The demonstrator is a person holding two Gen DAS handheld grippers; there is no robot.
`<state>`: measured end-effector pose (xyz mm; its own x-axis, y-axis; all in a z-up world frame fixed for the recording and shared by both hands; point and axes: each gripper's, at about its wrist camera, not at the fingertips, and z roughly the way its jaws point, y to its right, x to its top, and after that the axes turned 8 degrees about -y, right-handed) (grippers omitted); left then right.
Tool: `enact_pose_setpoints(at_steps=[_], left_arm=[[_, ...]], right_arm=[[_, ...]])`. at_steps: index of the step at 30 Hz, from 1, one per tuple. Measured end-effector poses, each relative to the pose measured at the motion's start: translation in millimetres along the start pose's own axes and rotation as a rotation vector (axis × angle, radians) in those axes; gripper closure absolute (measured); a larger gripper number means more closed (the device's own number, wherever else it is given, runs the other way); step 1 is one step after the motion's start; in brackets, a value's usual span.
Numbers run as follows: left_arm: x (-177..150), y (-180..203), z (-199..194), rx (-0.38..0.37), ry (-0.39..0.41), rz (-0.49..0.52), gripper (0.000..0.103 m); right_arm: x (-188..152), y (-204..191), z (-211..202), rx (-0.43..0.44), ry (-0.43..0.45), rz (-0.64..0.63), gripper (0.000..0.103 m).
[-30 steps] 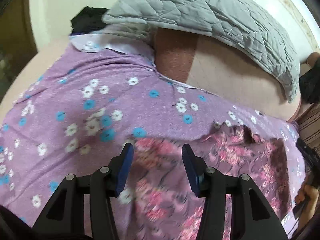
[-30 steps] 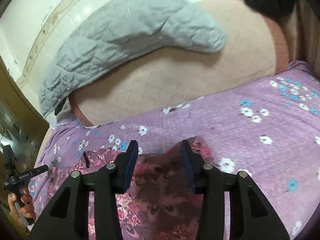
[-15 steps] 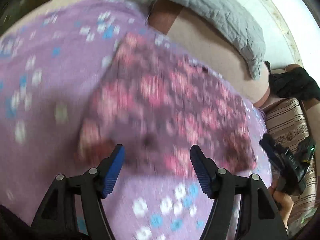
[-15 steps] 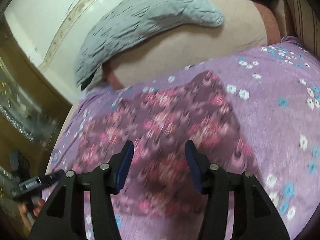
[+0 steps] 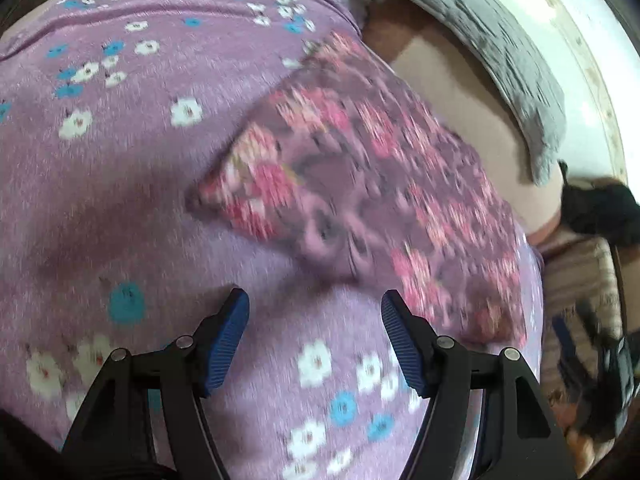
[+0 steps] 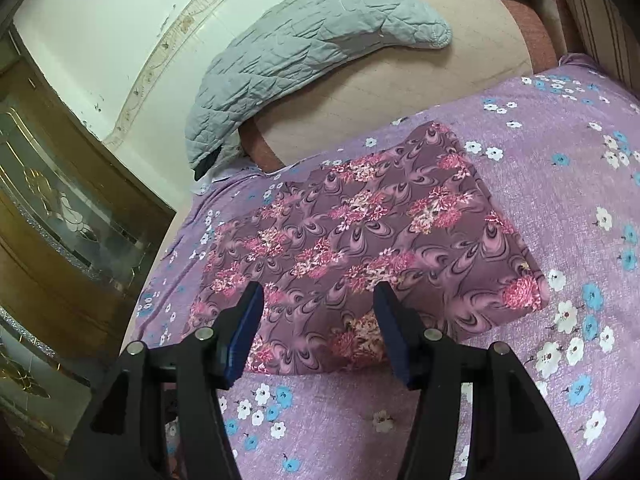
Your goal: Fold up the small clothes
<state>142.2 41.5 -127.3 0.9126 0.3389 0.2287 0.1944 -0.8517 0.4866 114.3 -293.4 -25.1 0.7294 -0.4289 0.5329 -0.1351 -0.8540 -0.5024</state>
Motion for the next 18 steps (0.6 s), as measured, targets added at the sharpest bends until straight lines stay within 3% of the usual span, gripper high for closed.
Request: enact_pose_setpoints(at_steps=[5,9,11,15,18], left_arm=[[34.3,-12.9,7.9,0.012,0.067,-0.081,0.034],[52.2,-9.9,11.8,0.053,0.106,-0.089,0.038],[57.4,-6.1,13.5,0.069,0.119,-0.078,0.047],[60.3,7.4,15.2,0.087,0.119,-0.001,0.088],[54.4,25.8,4.2,0.107,0.163,0.066,0.093]], right_arm=[[0.4,2.2,0.7,-0.013,0.005,-0.012,0.045],[1.4,9.3,5.8,-0.043,-0.003,-0.006,0.045],[3.2,13.1,4.9,-0.088,0.01,-0.013,0.045],[11.1,25.9,0.4,-0.127,0.043,-0.005,0.045],[15.2,37.2,-1.9,-0.115,0.046,0.03,0.045]])
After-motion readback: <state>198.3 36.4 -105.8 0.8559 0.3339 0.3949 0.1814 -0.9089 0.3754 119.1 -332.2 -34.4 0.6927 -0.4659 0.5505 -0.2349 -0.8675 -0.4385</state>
